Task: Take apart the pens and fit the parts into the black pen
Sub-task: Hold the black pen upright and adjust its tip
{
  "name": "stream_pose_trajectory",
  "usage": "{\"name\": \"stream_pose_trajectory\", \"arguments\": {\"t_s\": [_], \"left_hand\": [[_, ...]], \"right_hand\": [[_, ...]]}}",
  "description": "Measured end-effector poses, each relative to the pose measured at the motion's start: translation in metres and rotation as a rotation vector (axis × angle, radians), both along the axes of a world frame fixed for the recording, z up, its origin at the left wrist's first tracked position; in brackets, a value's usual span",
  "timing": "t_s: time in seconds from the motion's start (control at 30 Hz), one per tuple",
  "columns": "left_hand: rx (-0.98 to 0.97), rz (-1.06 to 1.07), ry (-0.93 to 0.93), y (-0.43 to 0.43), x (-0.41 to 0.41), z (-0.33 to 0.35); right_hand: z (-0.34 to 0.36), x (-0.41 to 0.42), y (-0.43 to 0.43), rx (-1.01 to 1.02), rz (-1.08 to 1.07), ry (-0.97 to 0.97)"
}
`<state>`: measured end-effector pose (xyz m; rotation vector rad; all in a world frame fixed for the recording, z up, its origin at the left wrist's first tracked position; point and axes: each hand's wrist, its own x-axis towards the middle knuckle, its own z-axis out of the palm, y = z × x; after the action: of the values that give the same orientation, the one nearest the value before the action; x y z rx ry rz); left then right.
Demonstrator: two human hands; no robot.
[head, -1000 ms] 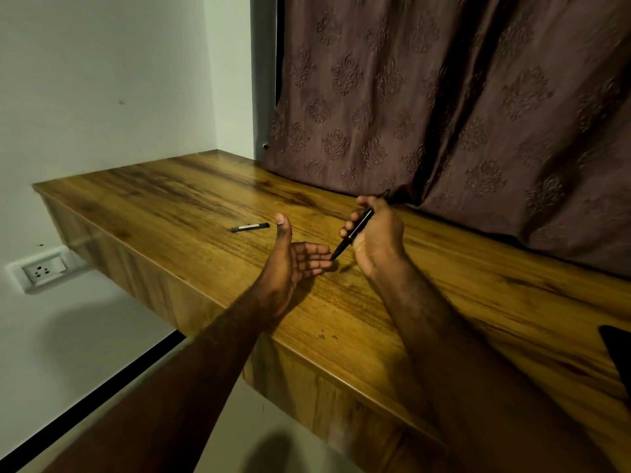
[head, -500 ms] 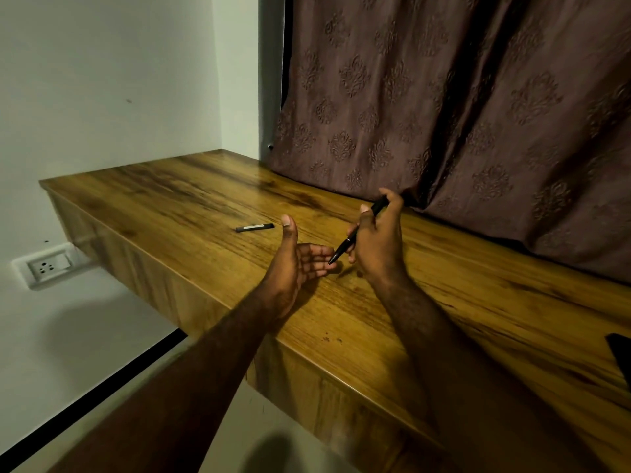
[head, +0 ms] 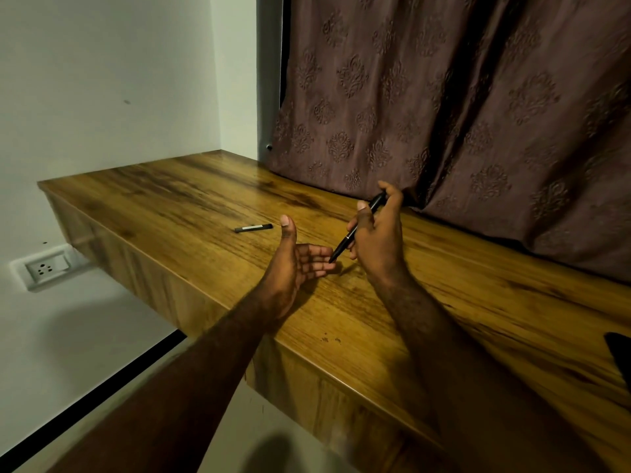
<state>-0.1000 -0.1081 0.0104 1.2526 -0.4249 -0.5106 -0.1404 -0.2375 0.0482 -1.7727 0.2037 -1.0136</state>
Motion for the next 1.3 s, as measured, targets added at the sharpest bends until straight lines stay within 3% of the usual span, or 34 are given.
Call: {"name": "stream_pose_trajectory", "arguments": {"t_s": [0.27, 1.3], "left_hand": [[-0.019, -0.015, 0.000, 0.0018, -0.0017, 0.0011], [-0.006, 0.010, 0.002, 0.0027, -0.0055, 0.0041]], "right_hand": [[0.0008, -0.0021, -0.0010, -0.127, -0.006, 0.012], [0.0028, -0.0015, -0.0061, -0.180, 0.006, 0.027]]}}
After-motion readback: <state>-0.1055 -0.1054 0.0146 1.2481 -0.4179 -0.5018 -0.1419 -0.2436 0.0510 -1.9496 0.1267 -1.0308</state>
